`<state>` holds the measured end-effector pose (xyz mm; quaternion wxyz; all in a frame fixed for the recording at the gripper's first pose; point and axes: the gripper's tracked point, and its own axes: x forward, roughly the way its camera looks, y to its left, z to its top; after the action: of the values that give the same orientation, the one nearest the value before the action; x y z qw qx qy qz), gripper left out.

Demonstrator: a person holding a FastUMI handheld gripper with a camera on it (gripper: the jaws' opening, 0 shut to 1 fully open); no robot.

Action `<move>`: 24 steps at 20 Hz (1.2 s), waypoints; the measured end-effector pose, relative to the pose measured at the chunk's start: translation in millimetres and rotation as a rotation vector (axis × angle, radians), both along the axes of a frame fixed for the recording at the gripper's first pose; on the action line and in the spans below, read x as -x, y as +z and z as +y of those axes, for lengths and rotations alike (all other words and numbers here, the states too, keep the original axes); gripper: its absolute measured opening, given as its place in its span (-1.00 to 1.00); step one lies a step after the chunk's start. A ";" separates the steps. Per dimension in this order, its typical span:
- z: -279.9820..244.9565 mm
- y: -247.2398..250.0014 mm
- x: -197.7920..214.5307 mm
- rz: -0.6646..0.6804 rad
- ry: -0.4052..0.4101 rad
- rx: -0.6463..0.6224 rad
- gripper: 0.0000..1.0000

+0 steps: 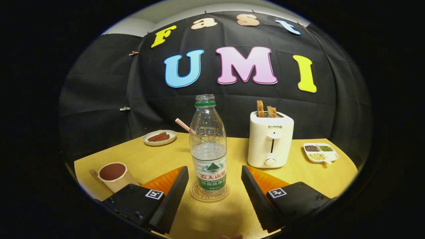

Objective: Take the bottle from table, then pour the juice into the cup, finally place the bottle on the coaster

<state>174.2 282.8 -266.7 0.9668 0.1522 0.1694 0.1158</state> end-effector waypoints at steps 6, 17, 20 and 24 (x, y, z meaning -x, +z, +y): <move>-23.7 34.1 36.4 0.009 -0.025 0.023 0.95; -93.8 171.0 61.5 -0.052 -0.122 0.074 0.95; -113.1 202.4 69.3 -0.072 -0.150 0.111 0.94; -127.9 235.5 86.0 -0.094 -0.165 0.112 0.93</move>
<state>88.2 155.0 -31.3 0.9869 0.1057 0.1171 0.0329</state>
